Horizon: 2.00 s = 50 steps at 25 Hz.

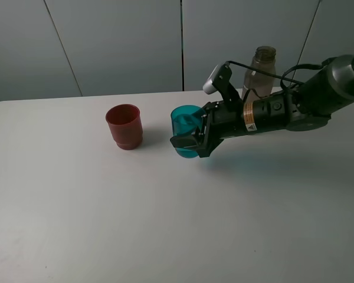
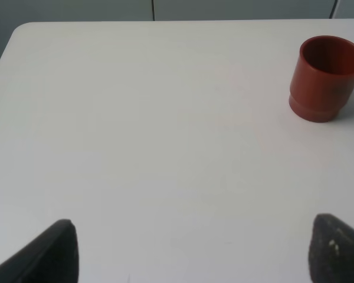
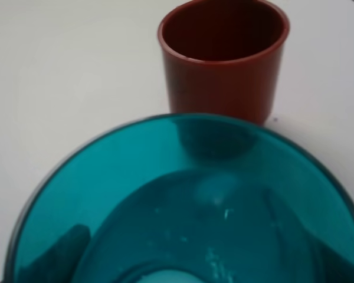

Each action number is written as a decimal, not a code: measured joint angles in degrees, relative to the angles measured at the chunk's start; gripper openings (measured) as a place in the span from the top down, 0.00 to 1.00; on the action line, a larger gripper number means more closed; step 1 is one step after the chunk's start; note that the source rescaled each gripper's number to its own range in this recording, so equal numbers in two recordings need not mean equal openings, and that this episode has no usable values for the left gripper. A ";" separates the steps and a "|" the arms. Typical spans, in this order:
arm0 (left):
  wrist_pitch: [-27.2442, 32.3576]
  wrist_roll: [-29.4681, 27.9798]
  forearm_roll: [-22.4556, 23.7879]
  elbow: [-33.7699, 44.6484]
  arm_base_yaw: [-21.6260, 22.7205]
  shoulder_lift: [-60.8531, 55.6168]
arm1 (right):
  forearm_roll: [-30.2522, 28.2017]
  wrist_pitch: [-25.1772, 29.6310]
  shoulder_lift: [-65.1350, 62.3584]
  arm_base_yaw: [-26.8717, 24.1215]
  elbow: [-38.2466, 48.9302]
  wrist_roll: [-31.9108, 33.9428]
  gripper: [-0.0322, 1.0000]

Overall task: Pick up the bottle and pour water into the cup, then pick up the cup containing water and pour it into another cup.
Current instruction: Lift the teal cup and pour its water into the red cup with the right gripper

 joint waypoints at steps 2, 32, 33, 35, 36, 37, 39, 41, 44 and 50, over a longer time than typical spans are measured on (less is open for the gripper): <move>0.00 0.00 0.00 0.00 0.00 0.00 | 0.99 3.36 -1.68 0.74 0.00 1.01 0.86; 0.00 0.00 0.00 0.00 0.00 0.00 | 0.79 36.48 -3.61 15.15 -18.20 10.53 0.86; 0.00 0.00 0.00 0.00 0.00 0.00 | 0.90 37.87 -3.61 15.44 -18.97 10.53 0.86; 0.00 0.00 0.00 0.00 0.00 0.00 | 0.90 40.26 -3.50 16.11 -20.53 10.67 0.86; 0.00 0.00 0.00 0.00 0.00 0.00 | 1.04 41.39 -3.38 16.17 -21.39 10.82 0.86; 0.00 0.00 0.00 0.00 0.00 0.00 | 1.04 42.14 -3.01 16.41 -22.25 10.97 0.86; 0.00 0.00 0.00 0.00 0.00 0.00 | 1.14 43.40 -2.54 16.81 -23.33 11.65 0.86; 0.00 0.00 0.00 0.00 0.00 0.00 | 1.14 44.29 -1.83 17.02 -24.30 11.83 0.86; 0.00 0.00 0.00 0.00 0.00 0.00 | 1.14 46.87 -0.66 17.67 -25.89 11.83 0.86; 0.00 0.00 0.00 0.00 0.00 0.00 | 1.14 51.16 1.01 18.49 -28.63 11.83 0.86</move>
